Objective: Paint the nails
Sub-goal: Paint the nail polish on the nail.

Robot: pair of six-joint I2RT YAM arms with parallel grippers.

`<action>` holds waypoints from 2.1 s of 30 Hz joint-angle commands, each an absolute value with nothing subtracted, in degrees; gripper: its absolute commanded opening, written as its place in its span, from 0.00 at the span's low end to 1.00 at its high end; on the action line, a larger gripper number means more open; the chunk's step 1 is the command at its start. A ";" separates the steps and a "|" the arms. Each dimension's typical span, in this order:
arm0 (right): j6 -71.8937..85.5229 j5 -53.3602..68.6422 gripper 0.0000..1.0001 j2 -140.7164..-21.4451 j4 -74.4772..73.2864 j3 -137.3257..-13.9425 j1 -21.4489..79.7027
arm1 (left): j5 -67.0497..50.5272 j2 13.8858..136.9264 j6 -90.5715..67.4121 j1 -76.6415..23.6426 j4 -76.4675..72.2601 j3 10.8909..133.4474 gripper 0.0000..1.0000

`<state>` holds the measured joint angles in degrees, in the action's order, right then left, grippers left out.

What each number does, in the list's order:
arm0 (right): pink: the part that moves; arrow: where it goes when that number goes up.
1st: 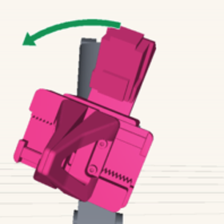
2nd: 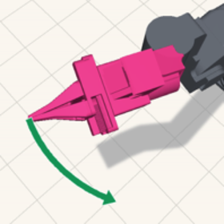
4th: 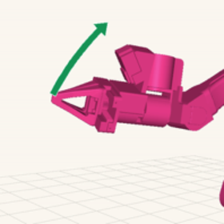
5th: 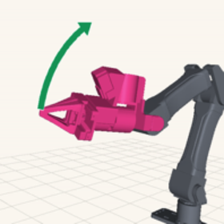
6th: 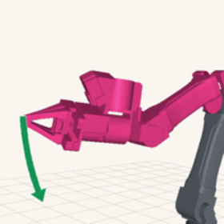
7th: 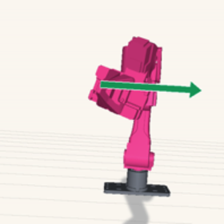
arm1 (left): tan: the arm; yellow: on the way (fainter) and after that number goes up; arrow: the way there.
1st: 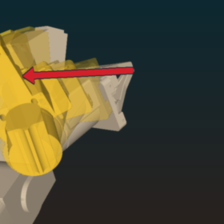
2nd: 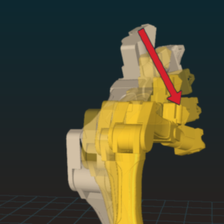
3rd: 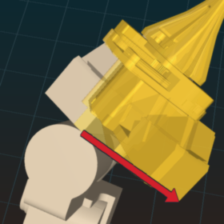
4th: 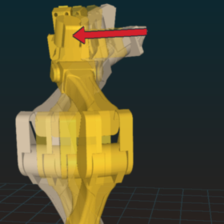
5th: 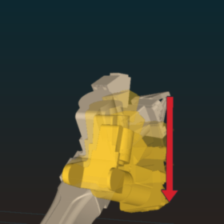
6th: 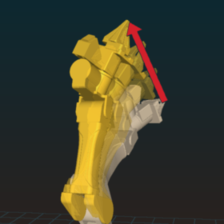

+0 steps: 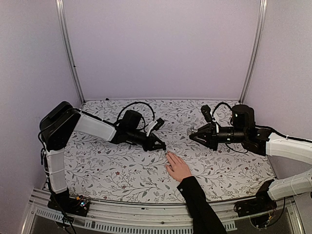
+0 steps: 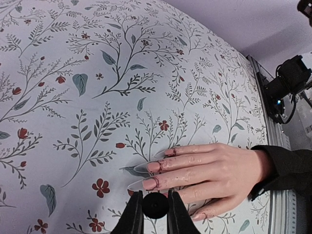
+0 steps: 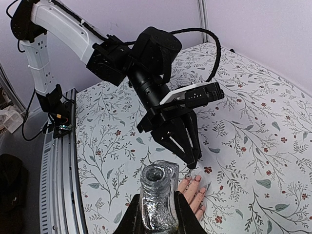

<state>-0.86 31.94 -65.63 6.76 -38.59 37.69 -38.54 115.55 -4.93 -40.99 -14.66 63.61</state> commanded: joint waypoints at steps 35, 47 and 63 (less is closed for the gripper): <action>-0.53 32.48 0.00 -64.47 8.35 -37.98 37.27 | -36.18 117.27 -4.89 -40.36 -13.65 65.37 0.00; -0.53 32.61 0.00 -64.27 8.35 -38.06 37.28 | -35.88 116.64 -4.88 -40.00 -13.60 65.17 0.00; -0.44 32.61 0.00 -63.90 8.26 -38.06 37.27 | -35.51 115.42 -4.76 -39.60 -13.67 64.60 0.00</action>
